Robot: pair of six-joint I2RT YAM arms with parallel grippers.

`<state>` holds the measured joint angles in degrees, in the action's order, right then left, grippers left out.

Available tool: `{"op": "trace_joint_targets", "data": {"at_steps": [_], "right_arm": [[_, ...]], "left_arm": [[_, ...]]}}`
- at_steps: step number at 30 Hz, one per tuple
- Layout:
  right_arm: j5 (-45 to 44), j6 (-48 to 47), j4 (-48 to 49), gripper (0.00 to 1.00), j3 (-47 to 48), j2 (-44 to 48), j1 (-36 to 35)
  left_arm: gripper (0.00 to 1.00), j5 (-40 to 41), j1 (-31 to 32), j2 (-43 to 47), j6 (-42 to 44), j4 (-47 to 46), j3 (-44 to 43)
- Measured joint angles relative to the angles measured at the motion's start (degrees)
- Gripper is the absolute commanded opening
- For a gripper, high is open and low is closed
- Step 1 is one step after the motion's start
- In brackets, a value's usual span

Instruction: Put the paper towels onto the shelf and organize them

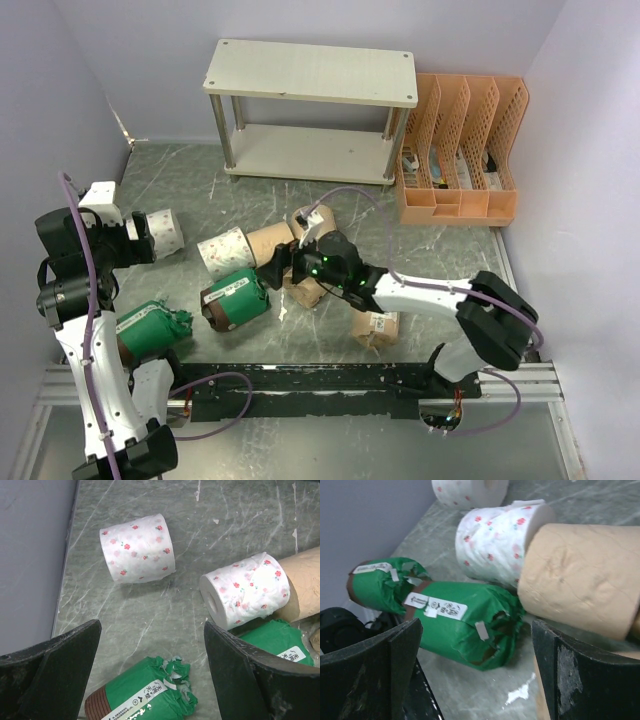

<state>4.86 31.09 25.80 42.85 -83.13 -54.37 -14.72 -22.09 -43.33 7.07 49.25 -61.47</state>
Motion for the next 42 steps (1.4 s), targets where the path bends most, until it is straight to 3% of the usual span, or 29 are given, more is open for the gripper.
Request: {"op": "trace_joint_targets", "data": {"at_steps": [12, 25, 31, 35, 42], "right_arm": [[1.9, 7.9, 12.3, 0.9, 0.7, -11.9, -1.2], [2.4, 11.4, 13.7, 0.86, 3.5, -16.1, -3.3], [0.4, 11.8, 9.1, 0.83, 6.5, -17.4, -6.3], [-1.7, 11.8, 7.3, 0.7, 7.2, -17.4, -8.1], [-2.6, 12.8, 6.3, 0.16, 7.2, -18.0, -8.0]], "left_arm": [[0.96, 0.0, 0.0, -0.9, 0.0, 0.0, 0.0], [0.96, 0.0, 0.0, -0.8, 0.0, 0.0, 0.0], [0.96, 0.0, 0.0, -0.8, 0.0, 0.0, 0.0], [0.95, 0.0, 0.0, -0.7, 0.0, 0.0, 0.0], [0.96, 0.0, 0.0, -0.3, 0.0, 0.0, 0.0]]}}
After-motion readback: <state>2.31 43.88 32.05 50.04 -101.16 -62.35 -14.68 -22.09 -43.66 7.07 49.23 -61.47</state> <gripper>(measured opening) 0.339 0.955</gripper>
